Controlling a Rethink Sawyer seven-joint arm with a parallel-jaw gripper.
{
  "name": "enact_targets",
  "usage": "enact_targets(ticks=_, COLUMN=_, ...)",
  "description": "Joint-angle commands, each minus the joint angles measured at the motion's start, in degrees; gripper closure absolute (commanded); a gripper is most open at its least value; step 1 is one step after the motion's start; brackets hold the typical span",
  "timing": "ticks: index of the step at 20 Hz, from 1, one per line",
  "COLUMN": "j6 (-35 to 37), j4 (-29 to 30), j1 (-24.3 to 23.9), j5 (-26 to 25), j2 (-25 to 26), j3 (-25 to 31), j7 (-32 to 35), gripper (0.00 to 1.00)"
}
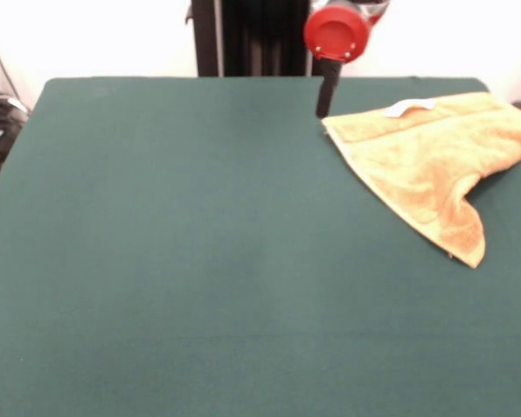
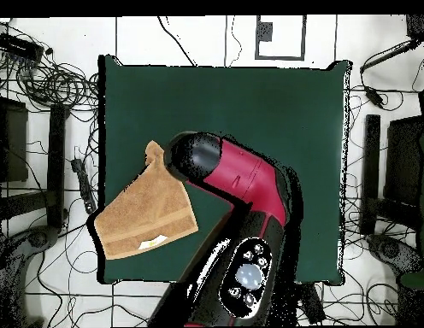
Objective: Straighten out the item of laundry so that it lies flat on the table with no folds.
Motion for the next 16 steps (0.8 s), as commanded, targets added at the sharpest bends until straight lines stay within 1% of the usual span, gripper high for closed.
enact_targets(ticks=1, j6=10.16, j4=-9.18, j1=-0.93, j5=-1.38, j2=5.48, j3=2.98, j7=7.33, gripper=0.00)
enact_targets(ticks=4, j6=12.13, j4=-12.09, j1=-1.52, j5=0.03, j2=6.40, j3=4.09, j7=10.19, gripper=0.00)
enact_targets(ticks=8, j6=13.38, j4=-14.63, j1=-0.49, j5=1.95, j2=7.99, j3=2.92, j7=16.30, gripper=0.00)
enact_targets(ticks=11, j6=13.21, j4=-15.87, j1=-0.90, j5=1.89, j2=8.79, j3=2.82, j7=15.52, gripper=0.00)
enact_targets(ticks=14, j6=13.57, j4=-18.33, j1=-1.85, j5=0.43, j2=10.28, j3=2.71, j7=12.69, gripper=0.00)
enact_targets(ticks=16, j6=13.46, j4=-19.77, j1=-2.88, j5=0.36, j2=10.96, j3=3.68, j7=10.64, gripper=0.00)
